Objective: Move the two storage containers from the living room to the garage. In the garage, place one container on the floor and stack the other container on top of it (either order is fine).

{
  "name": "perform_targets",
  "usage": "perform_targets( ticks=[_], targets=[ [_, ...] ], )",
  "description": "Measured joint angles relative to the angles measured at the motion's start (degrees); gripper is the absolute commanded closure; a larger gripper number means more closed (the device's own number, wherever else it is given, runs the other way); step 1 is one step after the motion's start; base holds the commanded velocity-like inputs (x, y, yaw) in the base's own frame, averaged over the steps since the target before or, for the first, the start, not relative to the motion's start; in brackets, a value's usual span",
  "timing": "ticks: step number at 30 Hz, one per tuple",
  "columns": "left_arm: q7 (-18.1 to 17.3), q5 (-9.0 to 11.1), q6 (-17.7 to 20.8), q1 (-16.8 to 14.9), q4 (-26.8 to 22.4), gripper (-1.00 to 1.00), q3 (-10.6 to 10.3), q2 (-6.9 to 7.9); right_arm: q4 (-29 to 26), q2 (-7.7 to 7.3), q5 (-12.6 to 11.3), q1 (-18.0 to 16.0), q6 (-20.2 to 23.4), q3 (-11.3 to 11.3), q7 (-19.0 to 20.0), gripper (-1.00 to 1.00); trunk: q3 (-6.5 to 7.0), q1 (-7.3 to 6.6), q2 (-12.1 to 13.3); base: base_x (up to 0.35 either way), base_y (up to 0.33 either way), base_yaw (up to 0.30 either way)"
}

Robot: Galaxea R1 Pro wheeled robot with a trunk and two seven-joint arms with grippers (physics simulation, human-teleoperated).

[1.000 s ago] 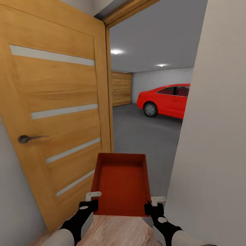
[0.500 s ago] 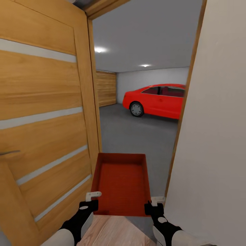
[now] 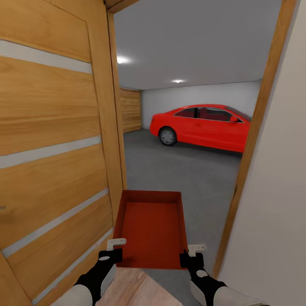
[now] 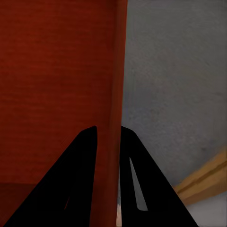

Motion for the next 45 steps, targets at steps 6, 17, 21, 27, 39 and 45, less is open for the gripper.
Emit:
perform_targets(
  ticks=[6,17,21,27,39,45],
  targets=[
    [-0.01,-0.04,0.06,-0.01,0.00,1.00,0.01,-0.01,0.00,-0.01,0.01,0.01,0.02,-0.04,0.00,1.00,0.00,0.00,0.00,0.302,0.185,-0.215],
    [-0.01,-0.04,0.07,-0.01,0.01,1.00,0.02,-0.01,0.01,-0.01,0.01,0.01,0.02,-0.04,0.00,1.00,0.00,0.00,0.00,0.302,0.185,-0.283],
    [-0.01,-0.04,0.07,-0.01,0.01,1.00,0.01,-0.01,0.01,-0.01,0.01,0.01,0.02,-0.03,0.00,1.00,0.00,0.00,0.00,0.302,0.185,-0.286],
    [-0.01,-0.04,0.07,-0.01,0.01,1.00,0.02,-0.01,0.01,-0.01,0.01,0.01,0.02,-0.04,0.00,1.00,0.00,0.00,0.00,0.302,0.185,-0.285],
    [0.00,-0.03,0.08,0.00,-0.02,1.00,0.01,0.00,0.02,0.00,0.01,0.00,0.02,-0.04,0.01,1.00,0.00,0.00,0.00,0.302,0.185,-0.039],
    [-0.01,-0.04,0.07,-0.01,0.00,1.00,0.02,-0.01,0.01,-0.01,0.01,0.01,0.02,-0.04,0.00,1.00,0.00,0.00,0.00,0.302,0.185,-0.207]
  ],
)
